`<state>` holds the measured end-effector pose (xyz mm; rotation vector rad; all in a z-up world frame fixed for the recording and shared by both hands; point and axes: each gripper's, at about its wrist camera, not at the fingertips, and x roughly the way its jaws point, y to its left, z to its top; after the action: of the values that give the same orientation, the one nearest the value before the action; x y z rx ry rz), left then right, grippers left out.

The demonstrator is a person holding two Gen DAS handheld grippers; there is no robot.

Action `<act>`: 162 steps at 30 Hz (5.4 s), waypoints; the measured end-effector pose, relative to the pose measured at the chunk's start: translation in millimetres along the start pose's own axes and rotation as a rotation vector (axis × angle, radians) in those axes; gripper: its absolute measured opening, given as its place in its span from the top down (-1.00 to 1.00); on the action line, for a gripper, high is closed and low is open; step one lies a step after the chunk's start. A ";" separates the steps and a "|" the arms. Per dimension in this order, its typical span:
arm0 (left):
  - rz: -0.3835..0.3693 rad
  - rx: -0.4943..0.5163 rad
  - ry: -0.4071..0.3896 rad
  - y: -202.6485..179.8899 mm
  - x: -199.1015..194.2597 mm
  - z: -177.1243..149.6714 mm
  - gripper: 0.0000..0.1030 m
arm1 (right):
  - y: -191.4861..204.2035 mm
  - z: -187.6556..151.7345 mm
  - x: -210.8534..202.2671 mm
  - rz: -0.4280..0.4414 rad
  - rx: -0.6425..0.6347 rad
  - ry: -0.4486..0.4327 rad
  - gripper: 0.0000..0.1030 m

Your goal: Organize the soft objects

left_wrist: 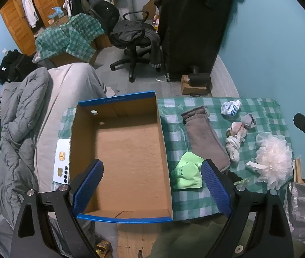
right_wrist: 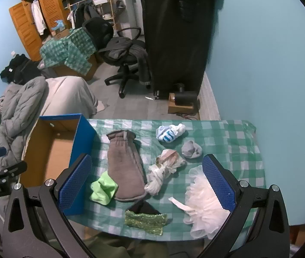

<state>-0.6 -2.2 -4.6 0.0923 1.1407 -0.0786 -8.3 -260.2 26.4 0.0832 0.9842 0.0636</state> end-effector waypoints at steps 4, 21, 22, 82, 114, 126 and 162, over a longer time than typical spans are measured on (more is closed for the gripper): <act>-0.009 -0.005 0.001 0.7 -0.2 1.7 -0.82 | 2.1 -0.8 3.5 0.005 -0.004 0.003 -0.98; -0.011 -0.001 0.001 1.6 -0.9 1.1 -0.82 | 9.3 2.6 7.2 0.020 -0.014 0.015 -0.98; -0.011 -0.002 0.000 1.6 -0.9 0.9 -0.82 | 9.5 2.5 7.4 0.020 -0.013 0.014 -0.98; -0.032 0.002 0.019 -17.5 8.5 5.4 -0.82 | 4.3 5.4 11.5 0.023 -0.007 0.027 -0.98; -0.083 0.179 0.090 -84.0 34.3 19.2 -0.82 | -114.9 -31.2 8.6 -0.101 0.169 0.128 -0.98; -0.084 0.251 0.125 -119.1 59.2 19.0 -0.81 | -149.0 -60.2 30.6 -0.117 0.222 0.216 -0.98; -0.032 0.323 0.257 -196.9 164.2 16.1 -0.81 | -154.0 -126.6 160.9 -0.019 0.104 0.480 -0.98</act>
<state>60.4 -202.1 -153.9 0.3795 1.3786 -0.2863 -22.5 -393.5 -191.9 0.1585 1.4679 0.0148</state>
